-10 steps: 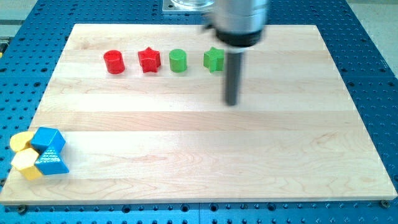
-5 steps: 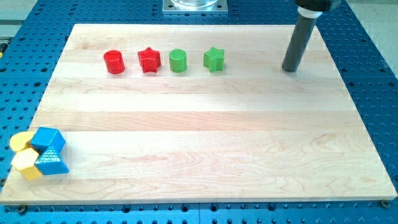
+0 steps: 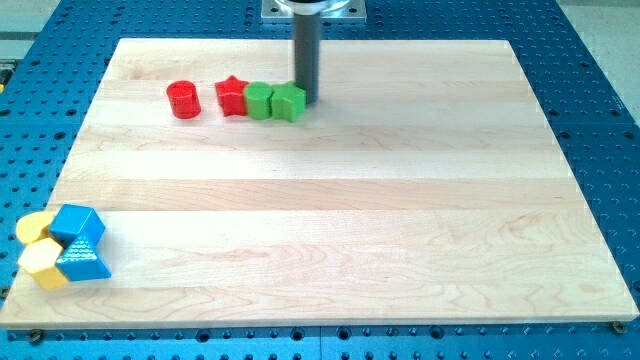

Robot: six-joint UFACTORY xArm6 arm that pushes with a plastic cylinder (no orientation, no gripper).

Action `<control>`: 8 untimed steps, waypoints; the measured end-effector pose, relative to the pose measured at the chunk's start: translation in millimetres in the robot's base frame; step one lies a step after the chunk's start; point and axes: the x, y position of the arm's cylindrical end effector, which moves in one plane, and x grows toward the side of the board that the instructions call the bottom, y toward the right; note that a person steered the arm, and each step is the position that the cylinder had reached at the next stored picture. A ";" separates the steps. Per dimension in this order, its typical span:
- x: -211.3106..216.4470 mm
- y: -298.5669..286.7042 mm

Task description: Push the green blocks into the blue blocks

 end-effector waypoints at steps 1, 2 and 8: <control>-2.4 -32.5; -4.6 -65.0; 33.2 -55.2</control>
